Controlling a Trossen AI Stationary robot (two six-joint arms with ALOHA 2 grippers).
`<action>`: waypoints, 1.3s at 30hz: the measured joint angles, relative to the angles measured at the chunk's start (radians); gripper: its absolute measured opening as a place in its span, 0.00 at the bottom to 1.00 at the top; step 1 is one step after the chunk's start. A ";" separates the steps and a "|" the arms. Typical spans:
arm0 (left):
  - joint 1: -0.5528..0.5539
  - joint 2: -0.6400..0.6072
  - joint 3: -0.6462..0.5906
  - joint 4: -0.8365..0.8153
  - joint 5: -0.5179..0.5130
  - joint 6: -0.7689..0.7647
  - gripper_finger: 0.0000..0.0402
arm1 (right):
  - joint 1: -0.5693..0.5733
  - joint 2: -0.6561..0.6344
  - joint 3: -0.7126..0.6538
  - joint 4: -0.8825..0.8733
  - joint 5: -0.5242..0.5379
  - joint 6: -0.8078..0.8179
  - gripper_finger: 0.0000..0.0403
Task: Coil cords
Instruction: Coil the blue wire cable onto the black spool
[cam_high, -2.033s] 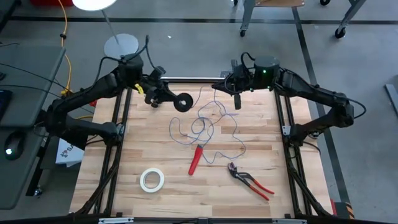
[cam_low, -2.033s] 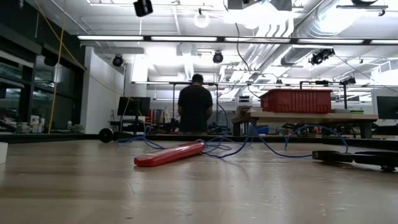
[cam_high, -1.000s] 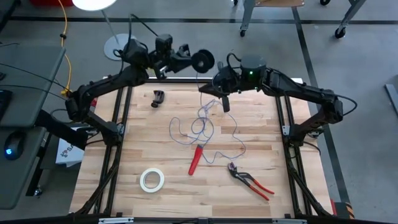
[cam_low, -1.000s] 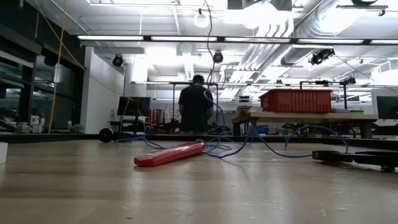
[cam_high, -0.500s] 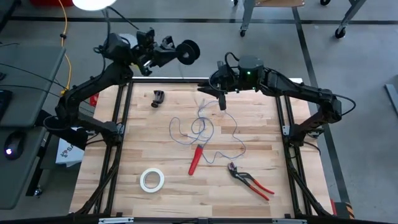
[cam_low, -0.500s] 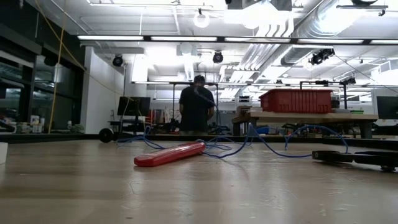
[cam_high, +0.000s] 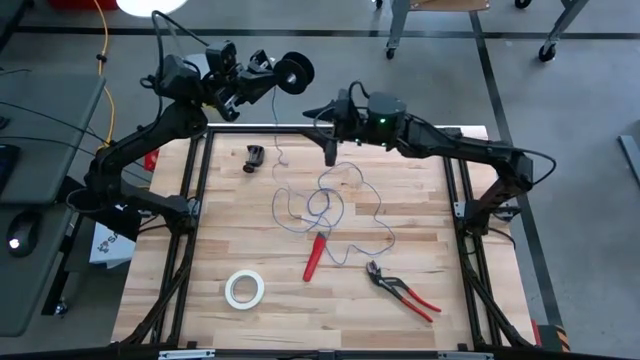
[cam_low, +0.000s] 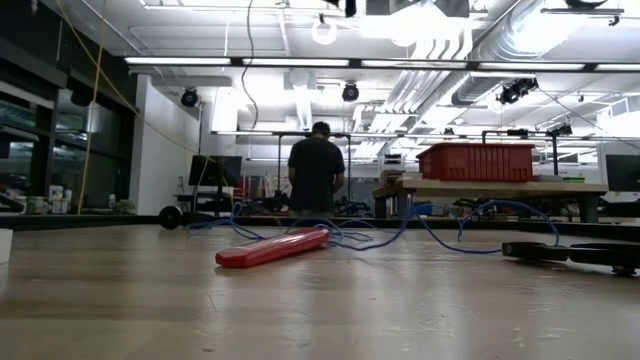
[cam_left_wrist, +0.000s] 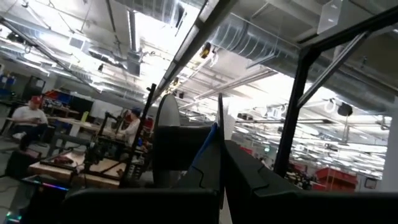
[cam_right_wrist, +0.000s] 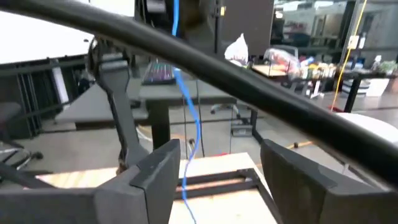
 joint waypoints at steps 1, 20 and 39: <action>0.000 0.000 0.000 0.001 -0.001 0.000 0.00 | 0.000 0.009 -0.001 0.000 -0.001 0.000 0.54; -0.021 0.008 -0.002 0.011 -0.040 -0.001 0.00 | 0.017 0.117 -0.001 0.109 0.048 0.017 0.54; -0.042 0.009 -0.002 0.061 -0.098 -0.002 0.00 | 0.026 0.130 0.000 0.112 0.051 0.023 0.38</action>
